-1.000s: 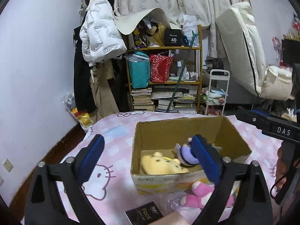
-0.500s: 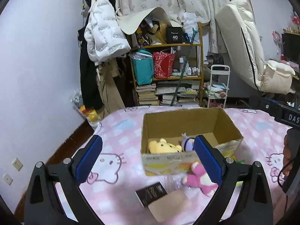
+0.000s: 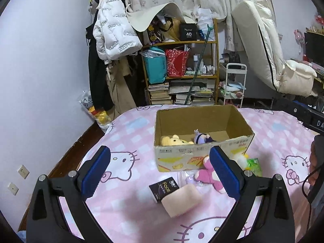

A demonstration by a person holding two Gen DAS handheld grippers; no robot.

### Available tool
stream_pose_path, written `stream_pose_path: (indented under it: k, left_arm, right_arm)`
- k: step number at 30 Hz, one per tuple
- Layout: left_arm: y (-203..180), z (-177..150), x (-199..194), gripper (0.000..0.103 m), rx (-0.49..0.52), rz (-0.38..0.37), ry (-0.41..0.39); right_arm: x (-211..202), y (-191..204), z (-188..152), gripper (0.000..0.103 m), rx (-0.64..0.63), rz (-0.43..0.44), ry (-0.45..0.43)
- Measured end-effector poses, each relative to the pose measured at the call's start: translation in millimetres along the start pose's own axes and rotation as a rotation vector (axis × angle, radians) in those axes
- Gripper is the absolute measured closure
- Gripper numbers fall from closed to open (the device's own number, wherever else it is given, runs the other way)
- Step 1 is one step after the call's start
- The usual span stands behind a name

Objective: Organize soft objects
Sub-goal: 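Withdraw both tools and move them toward the sponge and tissue pack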

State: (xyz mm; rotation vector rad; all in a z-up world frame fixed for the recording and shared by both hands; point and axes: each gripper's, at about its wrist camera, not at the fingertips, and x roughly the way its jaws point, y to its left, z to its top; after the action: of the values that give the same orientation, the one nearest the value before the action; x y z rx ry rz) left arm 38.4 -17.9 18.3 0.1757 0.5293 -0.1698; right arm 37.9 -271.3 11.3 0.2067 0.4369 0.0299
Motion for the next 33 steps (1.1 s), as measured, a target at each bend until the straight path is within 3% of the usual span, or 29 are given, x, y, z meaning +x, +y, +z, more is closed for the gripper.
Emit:
stream_pose_path:
  k: [8, 18, 33]
  left_arm:
    - [0, -15, 6, 0.006, -0.027, -0.015, 0.077]
    - [4, -21, 43, 0.006, -0.053, -0.043, 0.135]
    - [-5, -36, 100, 0.006, -0.071, -0.06, 0.296]
  right_arm:
    - [0, 0, -15, 0.0, 0.01, -0.011, 0.043]
    - [24, -8, -26, 0.0, 0.023, -0.041, 0.116]
    - [72, -24, -48, 0.0, 0.061, -0.099, 0.329]
